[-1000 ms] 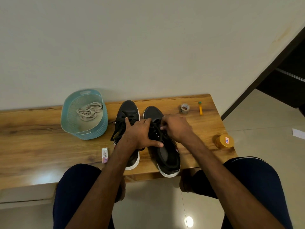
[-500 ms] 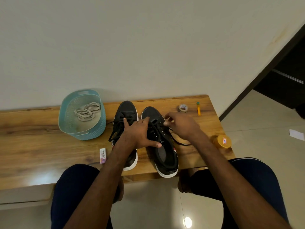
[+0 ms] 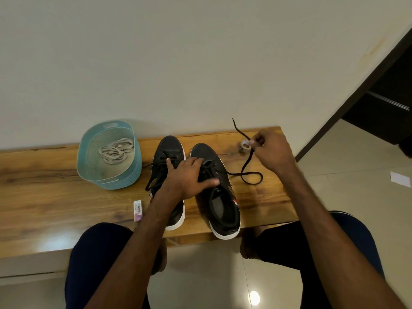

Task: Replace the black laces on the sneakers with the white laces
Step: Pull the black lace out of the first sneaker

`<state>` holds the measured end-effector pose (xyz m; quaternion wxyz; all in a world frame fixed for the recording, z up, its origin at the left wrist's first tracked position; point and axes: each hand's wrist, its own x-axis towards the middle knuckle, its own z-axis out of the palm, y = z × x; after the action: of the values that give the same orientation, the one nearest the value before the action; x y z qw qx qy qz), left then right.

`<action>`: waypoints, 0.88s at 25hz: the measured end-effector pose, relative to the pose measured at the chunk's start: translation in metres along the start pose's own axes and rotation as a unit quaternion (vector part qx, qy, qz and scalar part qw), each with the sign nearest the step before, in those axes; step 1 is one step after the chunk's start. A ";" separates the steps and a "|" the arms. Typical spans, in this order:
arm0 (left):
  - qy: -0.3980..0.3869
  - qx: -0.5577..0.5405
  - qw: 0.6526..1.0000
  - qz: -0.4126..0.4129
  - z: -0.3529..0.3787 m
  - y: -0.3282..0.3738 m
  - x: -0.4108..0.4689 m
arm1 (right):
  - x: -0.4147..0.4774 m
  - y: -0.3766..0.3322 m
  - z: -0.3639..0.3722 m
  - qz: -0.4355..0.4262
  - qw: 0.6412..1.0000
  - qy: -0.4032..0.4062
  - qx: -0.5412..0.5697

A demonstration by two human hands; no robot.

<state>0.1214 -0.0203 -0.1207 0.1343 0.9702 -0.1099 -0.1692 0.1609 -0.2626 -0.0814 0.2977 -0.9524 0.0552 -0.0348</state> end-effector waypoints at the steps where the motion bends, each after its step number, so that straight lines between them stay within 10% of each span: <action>1: 0.028 -0.018 0.999 -0.001 0.001 0.002 0.003 | -0.001 -0.001 0.010 -0.010 0.999 -0.037 -0.003; 11: 0.134 -0.143 0.980 0.026 0.018 0.009 0.016 | -0.011 -0.010 0.071 -0.227 0.939 -0.227 -0.118; 22: 0.174 -0.457 0.863 -0.125 0.024 0.006 0.026 | -0.004 -0.006 0.074 -0.134 0.963 -0.224 -0.061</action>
<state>0.1354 -0.0381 -0.1484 0.5570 0.8195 0.1274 -0.0438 0.1649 -0.2156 -0.1383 0.2364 -0.9509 -0.1388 0.1436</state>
